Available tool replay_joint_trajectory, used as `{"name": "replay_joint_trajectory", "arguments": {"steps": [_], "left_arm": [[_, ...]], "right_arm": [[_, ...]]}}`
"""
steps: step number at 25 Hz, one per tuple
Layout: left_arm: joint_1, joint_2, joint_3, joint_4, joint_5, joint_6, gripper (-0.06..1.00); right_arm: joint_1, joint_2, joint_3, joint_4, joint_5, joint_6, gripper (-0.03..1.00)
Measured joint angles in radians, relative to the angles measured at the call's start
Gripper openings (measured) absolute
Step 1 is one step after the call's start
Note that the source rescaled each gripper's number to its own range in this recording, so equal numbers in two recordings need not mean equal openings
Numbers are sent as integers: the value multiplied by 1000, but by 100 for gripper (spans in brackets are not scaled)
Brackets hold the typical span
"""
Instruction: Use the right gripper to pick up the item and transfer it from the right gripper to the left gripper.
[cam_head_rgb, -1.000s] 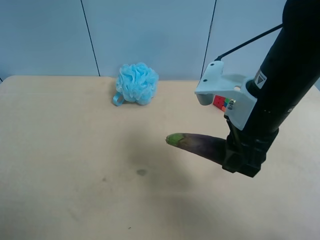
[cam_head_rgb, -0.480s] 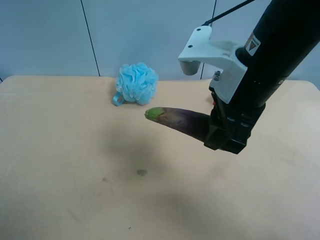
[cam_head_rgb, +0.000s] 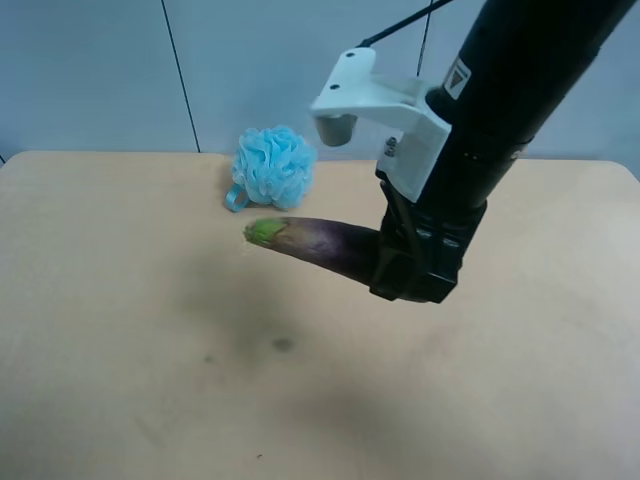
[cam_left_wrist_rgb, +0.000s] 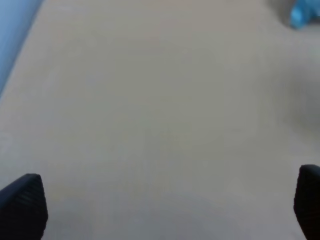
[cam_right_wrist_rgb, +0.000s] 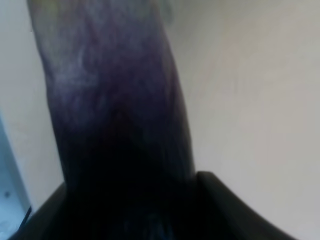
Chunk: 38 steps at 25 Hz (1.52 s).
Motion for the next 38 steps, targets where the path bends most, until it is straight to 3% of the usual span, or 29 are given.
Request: {"name": "replay_joint_trajectory", "arguments": {"steps": [5, 11, 18, 27, 38], "left_arm": [[-93, 126, -50, -144, -7, 121, 100], [-280, 195, -88, -169, -6, 228, 100], [-467, 300, -89, -170, -6, 314, 100], [-664, 480, -106, -162, -53, 344, 100], [-893, 733, -223, -61, -101, 334, 100]], "right_arm": [[91, 78, -91, -8, 7, 0, 0], [131, 140, -127, -7, 5, -12, 0], [148, 140, -130, 1, 4, -25, 0], [189, 140, -130, 7, 4, -37, 0], [189, 140, -130, 7, 4, -37, 0]]}}
